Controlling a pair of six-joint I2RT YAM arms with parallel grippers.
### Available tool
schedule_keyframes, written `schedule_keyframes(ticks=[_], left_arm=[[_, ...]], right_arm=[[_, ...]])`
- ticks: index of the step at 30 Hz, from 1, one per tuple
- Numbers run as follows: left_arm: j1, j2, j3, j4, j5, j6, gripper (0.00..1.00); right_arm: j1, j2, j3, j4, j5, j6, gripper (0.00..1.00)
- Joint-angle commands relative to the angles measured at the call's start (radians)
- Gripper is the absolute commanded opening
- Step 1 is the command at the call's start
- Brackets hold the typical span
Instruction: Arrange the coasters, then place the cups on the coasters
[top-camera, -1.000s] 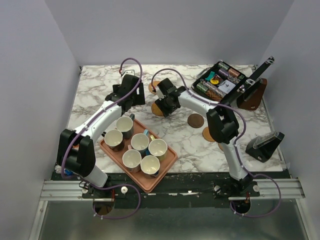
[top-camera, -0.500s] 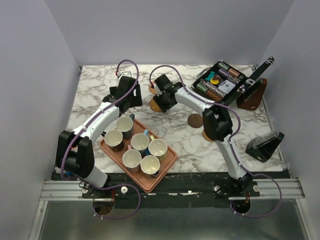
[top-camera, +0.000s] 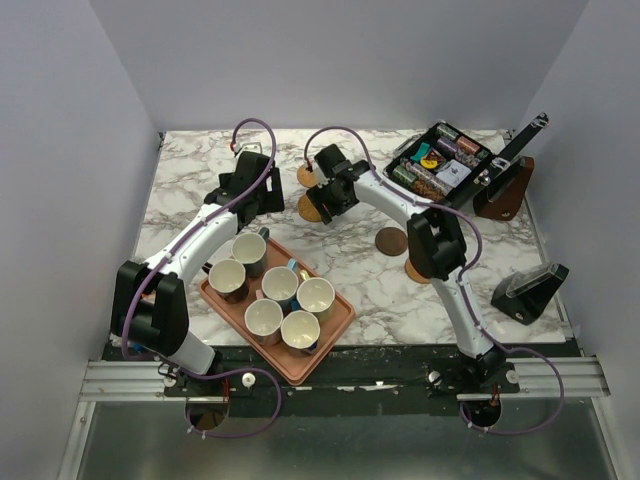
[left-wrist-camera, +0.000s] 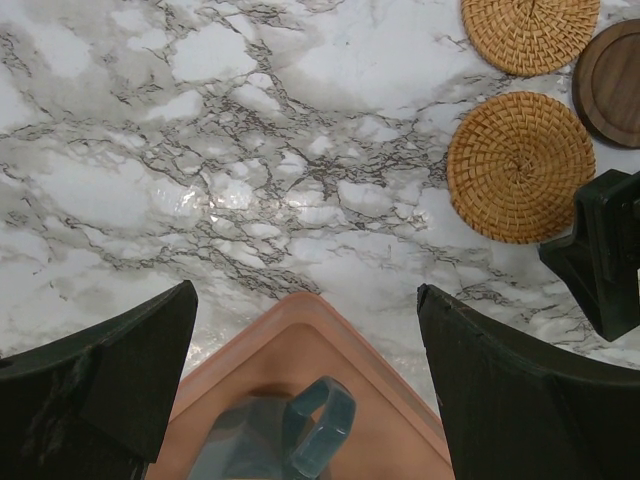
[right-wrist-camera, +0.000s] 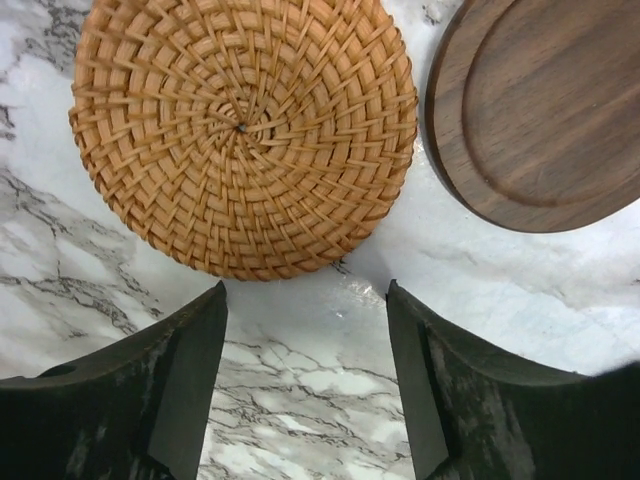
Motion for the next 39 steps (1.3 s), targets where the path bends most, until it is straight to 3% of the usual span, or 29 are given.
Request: schedule_keyframes(ticks=[1,7,12,19,34,39], left_arm=[[0.004,0.002,0.022,0.016,0.028,-0.013,0.99],[0.004,0.005,0.033,0.022,0.031,-0.013,0.99],[0.004,0.006,0.038,0.031,0.039,-0.02,0.99],[0.004,-0.01,0.03,0.037,0.036,-0.02,0.99],[0.004,-0.06,-0.005,0.036,0.027,-0.027,0.99],[0.004,-0.064,-0.005,0.031,0.025,-0.035,0.99]], right_arm=[[-0.006,-0.096,-0.045,0.023,-0.059,-0.006,0.78],[-0.011,-0.324,-0.23,0.091,0.025,0.017,0.93],[-0.079,-0.475,-0.489,0.066,0.031,0.124,0.95],[-0.144,-0.607,-0.812,0.103,0.049,0.141,0.95],[-0.205,-0.48,-0.811,0.117,0.042,0.181,0.92],[-0.205,-0.437,-0.774,0.123,-0.02,0.1,0.83]])
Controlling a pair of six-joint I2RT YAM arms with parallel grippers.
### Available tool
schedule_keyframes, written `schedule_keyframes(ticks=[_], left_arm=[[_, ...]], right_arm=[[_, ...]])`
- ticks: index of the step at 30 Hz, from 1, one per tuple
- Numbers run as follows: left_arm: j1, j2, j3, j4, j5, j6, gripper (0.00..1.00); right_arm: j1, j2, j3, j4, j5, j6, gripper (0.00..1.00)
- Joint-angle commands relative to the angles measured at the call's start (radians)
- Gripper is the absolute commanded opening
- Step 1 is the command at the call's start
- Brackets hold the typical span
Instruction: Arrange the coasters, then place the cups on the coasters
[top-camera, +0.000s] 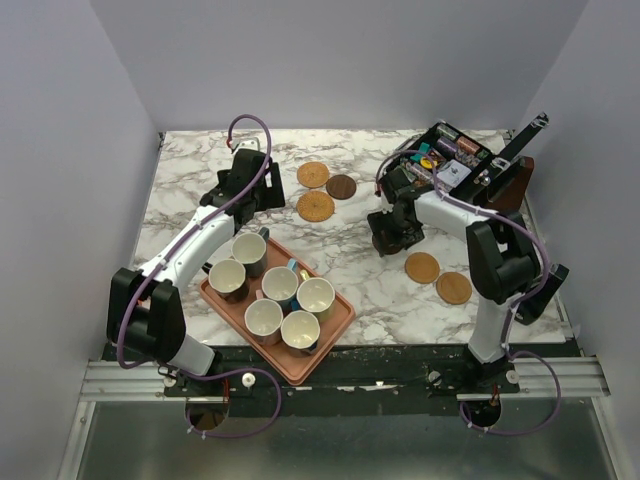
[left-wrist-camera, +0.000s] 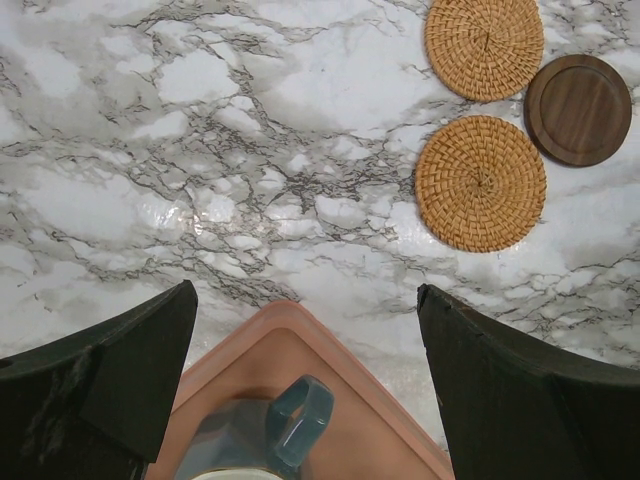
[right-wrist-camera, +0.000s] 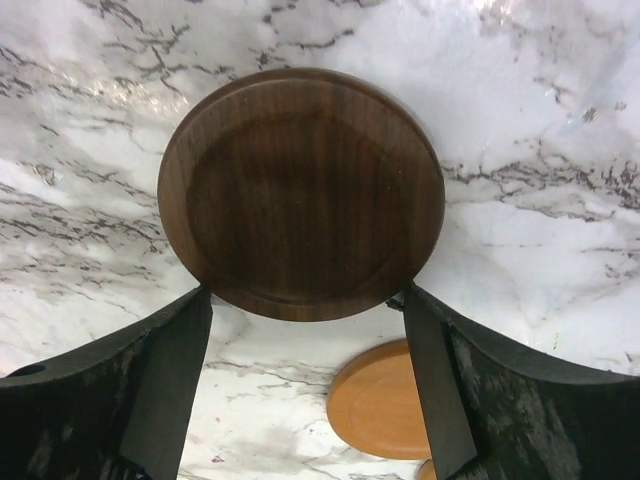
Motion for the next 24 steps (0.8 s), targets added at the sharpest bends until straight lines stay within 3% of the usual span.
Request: schedule_keyframes(ticks=[1,7,20,24], left_arm=[[0.004,-0.031,-0.007,0.008,-0.005,-0.018,0.99],[0.004,-0.036,-0.007,0.002,-0.01,-0.018,0.99],[0.004,-0.045,-0.018,-0.003,-0.011,-0.019,0.99],[0.004,-0.051,-0.02,-0.005,-0.014,-0.021,0.99]], right_arm=[[-0.003,0.08,0.043,0.025,-0.062,-0.074,0.82],[0.001,0.121,0.099,0.022,-0.133,-0.1,0.76],[0.119,0.209,0.199,0.002,-0.185,-0.212,0.73],[0.129,0.199,0.199,-0.004,-0.151,-0.158,0.73]])
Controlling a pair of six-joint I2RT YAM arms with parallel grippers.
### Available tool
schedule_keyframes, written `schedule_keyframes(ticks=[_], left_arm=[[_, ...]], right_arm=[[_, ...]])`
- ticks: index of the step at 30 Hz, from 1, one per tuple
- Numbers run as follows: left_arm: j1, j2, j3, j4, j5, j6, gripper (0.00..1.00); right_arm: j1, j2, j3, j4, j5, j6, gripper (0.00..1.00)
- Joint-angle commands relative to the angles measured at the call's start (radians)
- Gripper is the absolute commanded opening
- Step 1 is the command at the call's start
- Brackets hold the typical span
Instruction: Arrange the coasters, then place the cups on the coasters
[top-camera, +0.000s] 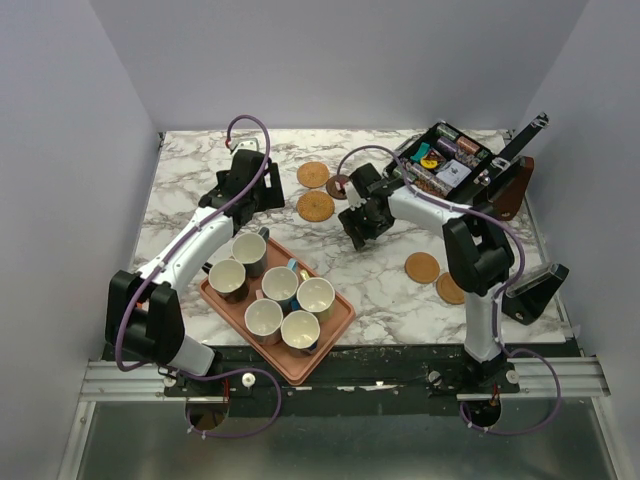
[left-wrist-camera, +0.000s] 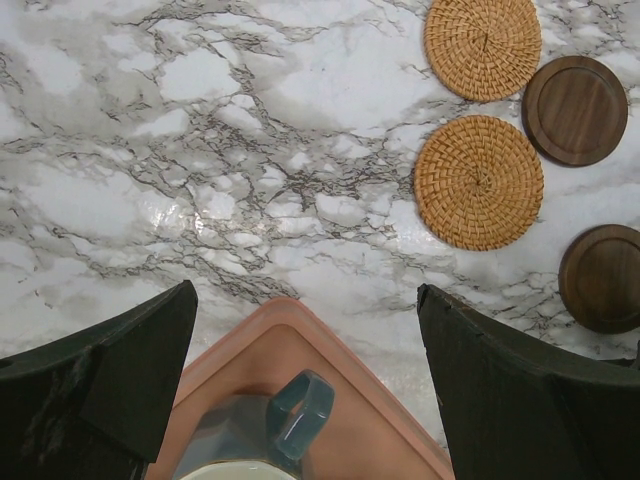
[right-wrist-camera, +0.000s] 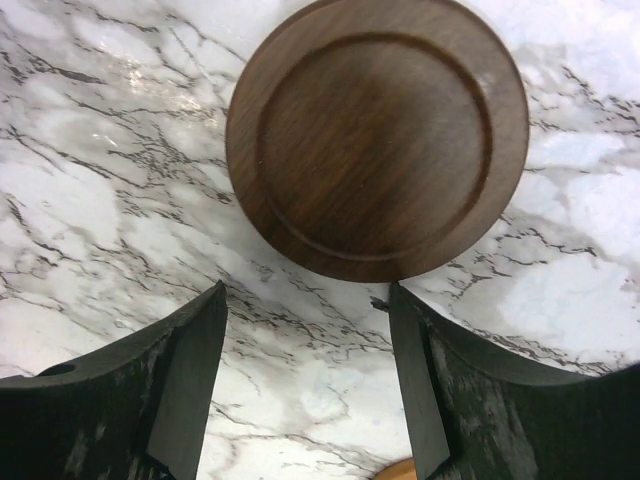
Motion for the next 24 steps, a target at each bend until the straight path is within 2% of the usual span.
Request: schedule_keyframes(ticks=[1,5,9,16,24], left_arm=[[0.004,-0.036,-0.013,-0.002,-0.016,-0.013,0.99],[0.004,-0.038,-0.014,-0.002,-0.02,-0.013,0.99],[0.004,-0.036,-0.011,-0.003,-0.016,-0.015,0.99],[0.004,-0.049,-0.019,-0.008,-0.023,-0.021,0.99],[0.004,-0.063,-0.03,-0.014,-0.031,-0.019,0.99]], right_arm=[[0.013,0.041,-0.02,-0.01,-0.036,0.059,0.73],[-0.033,-0.01,-0.023,-0.01,-0.041,0.122,0.82],[-0.097,-0.023,0.002,-0.01,-0.09,0.114,0.89],[-0.153,0.027,0.077,-0.001,-0.161,0.096,0.9],[-0.154,0.102,0.134,0.001,-0.226,0.061,0.86]])
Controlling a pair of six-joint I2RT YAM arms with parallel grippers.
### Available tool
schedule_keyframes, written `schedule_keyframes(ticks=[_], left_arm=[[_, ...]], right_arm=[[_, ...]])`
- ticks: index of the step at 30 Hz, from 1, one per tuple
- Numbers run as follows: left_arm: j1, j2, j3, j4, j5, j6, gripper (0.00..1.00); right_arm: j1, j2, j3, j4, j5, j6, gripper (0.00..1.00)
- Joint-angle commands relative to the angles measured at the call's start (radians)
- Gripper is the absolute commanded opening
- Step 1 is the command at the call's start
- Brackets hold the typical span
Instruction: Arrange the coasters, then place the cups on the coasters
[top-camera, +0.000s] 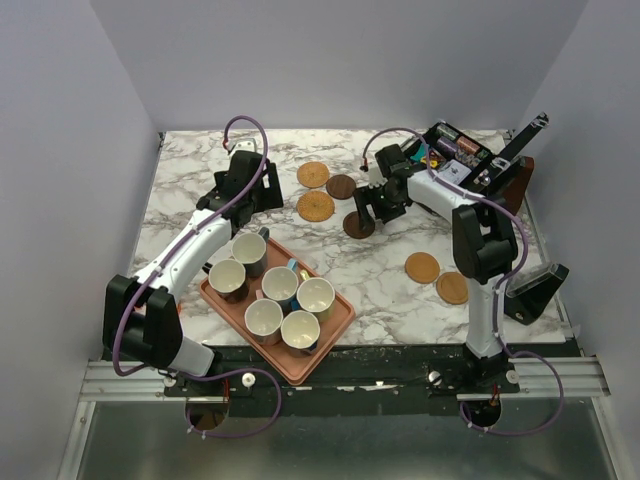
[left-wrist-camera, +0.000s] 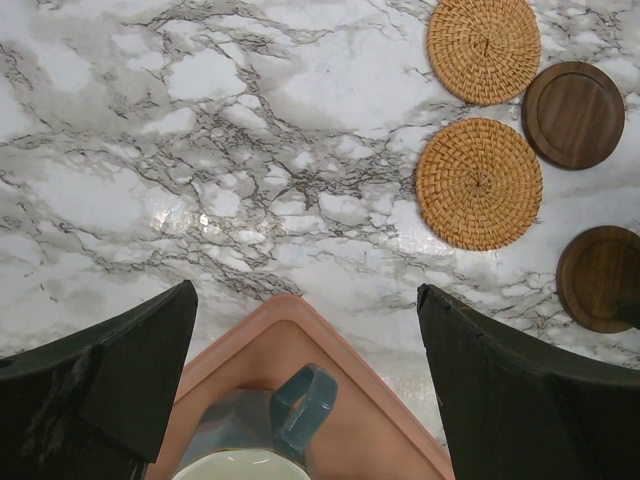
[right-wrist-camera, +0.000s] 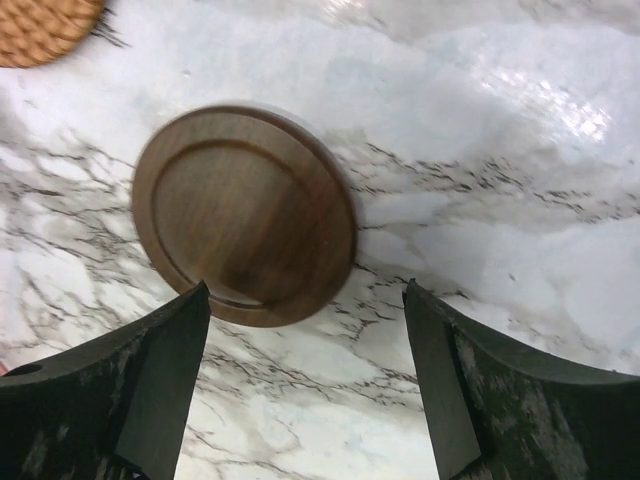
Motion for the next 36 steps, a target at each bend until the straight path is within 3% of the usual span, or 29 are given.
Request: schedule_keyframes(ticks=[1,17,23,29,36], left_arm=[[0.004,-0.034,-0.017,-0.013,-0.022,-0.012,0.99],[0.004,-0.014,-0.02,0.004,0.003,-0.019,0.99],[0.004,-0.017,-0.019,0.01,-0.005,-0.016,0.99],[0.004,-0.012,-0.025,0.021,-0.011,-0.012,0.99],[0.004,0.004,-0.034,0.039,0.02,-0.006,0.99]], right_arm=[[0.007,0.042,0.016,-0.008,-0.081,-0.034,0.85],[0.025,0.003,-0.033,0.023,-0.178,-0.053,0.81],[0.019,-0.098,-0.054,0.023,0.067,0.11,0.87],[-0.038,-0.319,-0.252,-0.063,0.25,0.246,0.91],[-0.102,-0.468,-0.462,-0.161,0.256,0.346,0.91]])
